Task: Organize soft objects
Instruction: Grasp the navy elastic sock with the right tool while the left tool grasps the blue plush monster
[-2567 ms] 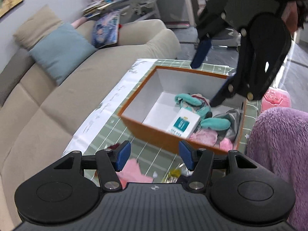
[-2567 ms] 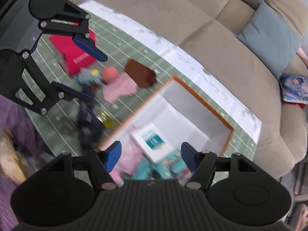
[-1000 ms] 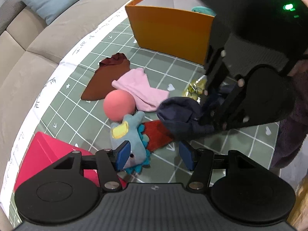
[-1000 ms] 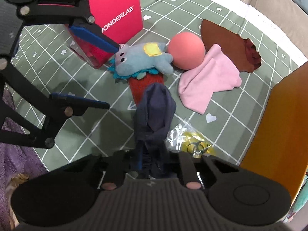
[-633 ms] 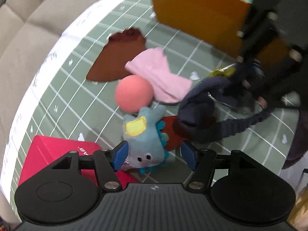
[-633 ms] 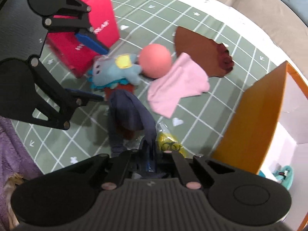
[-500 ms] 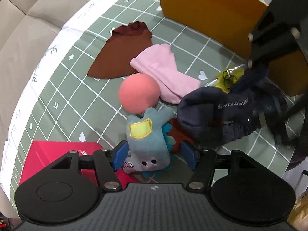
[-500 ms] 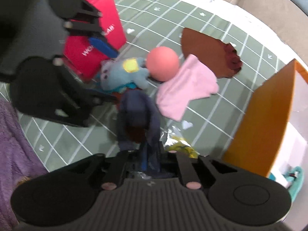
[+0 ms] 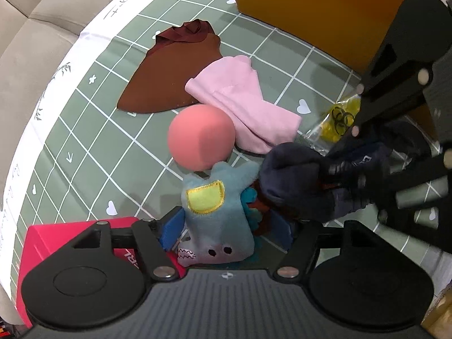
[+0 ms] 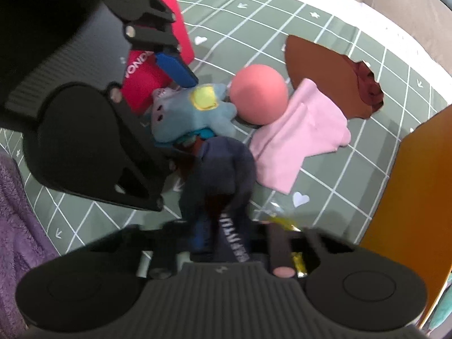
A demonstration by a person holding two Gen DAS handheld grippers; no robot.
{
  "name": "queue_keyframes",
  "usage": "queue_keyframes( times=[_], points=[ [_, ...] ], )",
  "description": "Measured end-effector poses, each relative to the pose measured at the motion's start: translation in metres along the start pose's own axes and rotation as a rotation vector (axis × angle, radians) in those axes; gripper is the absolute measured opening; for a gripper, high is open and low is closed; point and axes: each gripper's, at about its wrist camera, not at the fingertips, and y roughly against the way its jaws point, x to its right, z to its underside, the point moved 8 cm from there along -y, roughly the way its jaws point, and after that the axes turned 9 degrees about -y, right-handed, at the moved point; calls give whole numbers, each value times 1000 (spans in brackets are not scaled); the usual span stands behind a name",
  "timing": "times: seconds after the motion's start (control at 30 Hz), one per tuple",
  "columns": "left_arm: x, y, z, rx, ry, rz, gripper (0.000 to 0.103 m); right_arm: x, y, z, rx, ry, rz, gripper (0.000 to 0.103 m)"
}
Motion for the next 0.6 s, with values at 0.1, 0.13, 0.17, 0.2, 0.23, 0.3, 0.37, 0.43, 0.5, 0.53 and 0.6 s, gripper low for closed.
queue_keyframes(
  times=[0.1,0.13,0.17,0.2,0.23,0.3,0.37,0.43,0.5,0.53,0.6],
  points=[
    [-3,0,-1,-8,17,17,80,9,7,1,0,12,30,2],
    [-4,-2,-1,-15,31,16,80,12,10,1,4,20,47,2],
    [-6,-3,-1,-22,47,15,80,17,13,1,8,23,70,2],
    [-7,-4,-1,-28,61,22,80,22,15,1,8,17,91,2],
    [-7,-6,-1,-33,73,33,76,27,16,1,7,2,104,2],
    [-6,-5,-2,-28,80,45,69,34,17,0,8,-11,130,2],
    [-4,-2,-2,-14,70,33,58,37,17,1,10,-12,134,2],
    [-3,2,-1,2,54,5,48,38,17,2,10,-23,122,2],
    [-1,9,0,26,56,2,46,36,20,4,14,-26,115,2],
    [1,13,1,39,55,-8,46,35,22,5,16,-25,114,2],
    [6,23,1,69,51,-25,45,34,28,5,26,-29,110,2]
  ],
)
